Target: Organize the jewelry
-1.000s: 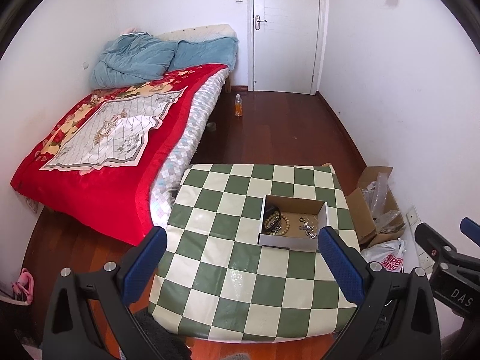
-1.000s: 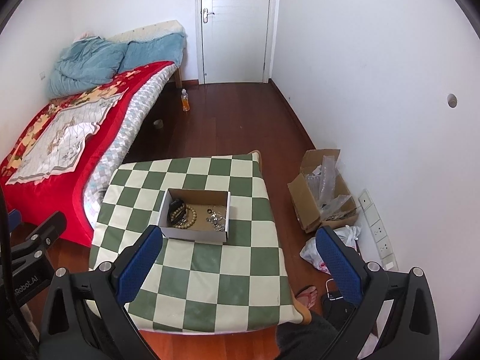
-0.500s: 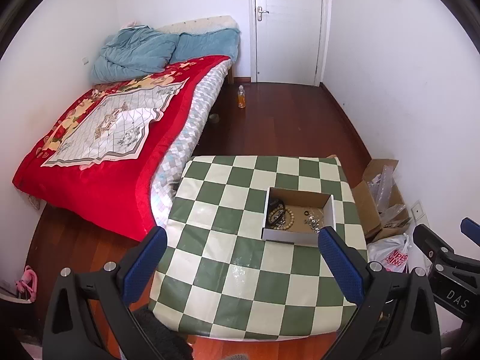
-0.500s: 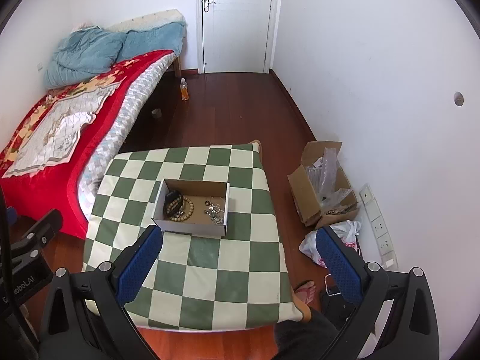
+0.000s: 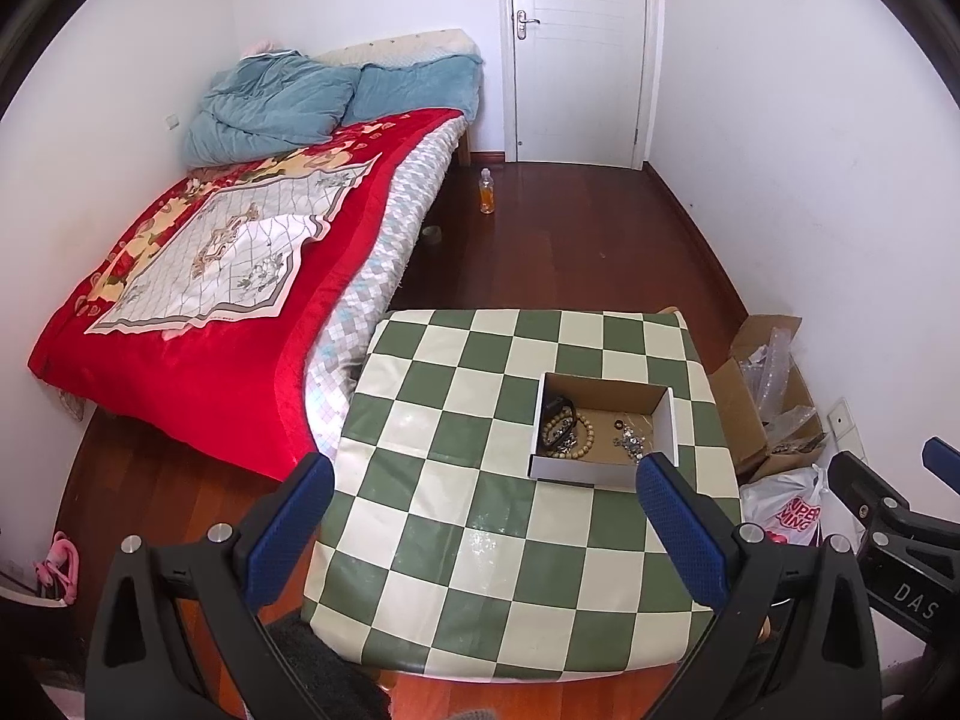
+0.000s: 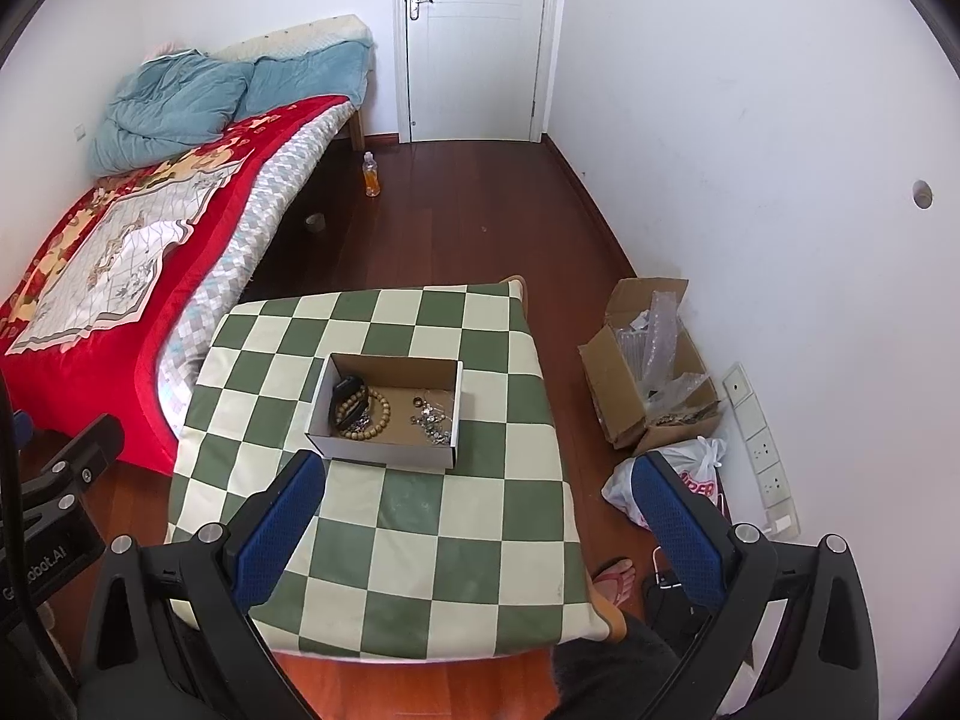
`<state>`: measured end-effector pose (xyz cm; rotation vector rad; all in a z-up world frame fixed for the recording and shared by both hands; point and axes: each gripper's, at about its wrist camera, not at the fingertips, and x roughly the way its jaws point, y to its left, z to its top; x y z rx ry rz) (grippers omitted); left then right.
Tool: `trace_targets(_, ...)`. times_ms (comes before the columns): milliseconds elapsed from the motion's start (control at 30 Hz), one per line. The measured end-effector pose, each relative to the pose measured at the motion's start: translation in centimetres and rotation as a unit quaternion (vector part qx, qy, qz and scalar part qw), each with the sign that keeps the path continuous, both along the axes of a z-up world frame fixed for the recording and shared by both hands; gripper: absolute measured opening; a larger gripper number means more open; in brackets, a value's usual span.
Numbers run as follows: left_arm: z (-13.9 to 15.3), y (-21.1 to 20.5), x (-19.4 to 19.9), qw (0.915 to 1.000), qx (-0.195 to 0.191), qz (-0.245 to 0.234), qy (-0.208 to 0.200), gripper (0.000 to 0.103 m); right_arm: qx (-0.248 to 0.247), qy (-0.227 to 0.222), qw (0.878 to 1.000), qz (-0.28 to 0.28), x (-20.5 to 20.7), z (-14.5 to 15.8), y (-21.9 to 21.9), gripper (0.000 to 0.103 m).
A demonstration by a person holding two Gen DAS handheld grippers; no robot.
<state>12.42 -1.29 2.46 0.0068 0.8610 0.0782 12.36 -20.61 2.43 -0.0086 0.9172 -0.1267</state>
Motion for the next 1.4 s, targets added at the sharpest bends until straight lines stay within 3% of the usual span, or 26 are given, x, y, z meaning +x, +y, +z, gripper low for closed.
trace_targets(1400, 0.26, 0.28, -0.59, 0.9999, 0.006, 0.0, -0.009, 0.103, 0.01, -0.004, 1.0, 0.004, -0.45, 0.45, 0.64, 0.103)
